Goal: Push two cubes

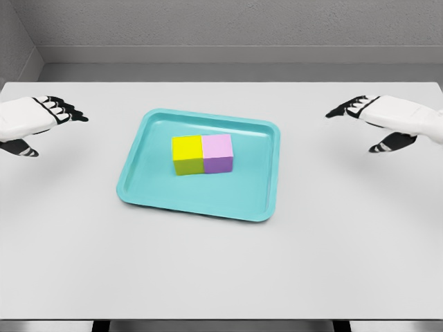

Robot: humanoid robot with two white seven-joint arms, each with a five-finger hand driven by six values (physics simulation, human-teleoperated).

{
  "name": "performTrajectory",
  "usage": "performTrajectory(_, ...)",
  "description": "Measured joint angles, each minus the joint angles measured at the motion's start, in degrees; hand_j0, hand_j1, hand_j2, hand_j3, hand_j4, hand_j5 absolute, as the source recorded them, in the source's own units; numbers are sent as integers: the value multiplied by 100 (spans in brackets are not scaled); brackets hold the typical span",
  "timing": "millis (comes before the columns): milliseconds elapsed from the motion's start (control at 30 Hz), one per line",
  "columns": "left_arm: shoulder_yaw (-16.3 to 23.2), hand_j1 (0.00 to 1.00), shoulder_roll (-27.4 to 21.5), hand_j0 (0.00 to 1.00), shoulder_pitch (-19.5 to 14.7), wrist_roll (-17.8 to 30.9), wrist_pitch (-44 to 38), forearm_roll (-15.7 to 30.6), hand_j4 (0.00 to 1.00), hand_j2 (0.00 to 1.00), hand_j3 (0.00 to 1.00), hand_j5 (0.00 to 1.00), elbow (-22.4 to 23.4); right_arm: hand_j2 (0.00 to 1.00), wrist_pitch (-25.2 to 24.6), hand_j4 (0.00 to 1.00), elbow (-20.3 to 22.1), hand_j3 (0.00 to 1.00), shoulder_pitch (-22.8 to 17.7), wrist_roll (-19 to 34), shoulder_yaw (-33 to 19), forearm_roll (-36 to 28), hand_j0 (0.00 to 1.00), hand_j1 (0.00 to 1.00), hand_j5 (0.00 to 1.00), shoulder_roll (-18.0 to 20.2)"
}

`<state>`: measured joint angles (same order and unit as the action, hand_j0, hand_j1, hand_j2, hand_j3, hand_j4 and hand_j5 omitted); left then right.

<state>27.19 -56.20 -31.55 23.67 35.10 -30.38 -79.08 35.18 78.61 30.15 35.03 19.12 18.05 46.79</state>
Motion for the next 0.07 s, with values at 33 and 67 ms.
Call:
performTrajectory(33,0,100,-1,100,0,0,0,1,100,100,100,100,-8,100,-1,100,36,100,-35,0,-48,-59,100,100,100,20)
performTrajectory(67,0,100,-3,100,0,0,0,3,100,100,100,100,-14,100,-1,100,62,100,-53,0,-82,-101,100,100,100,33)
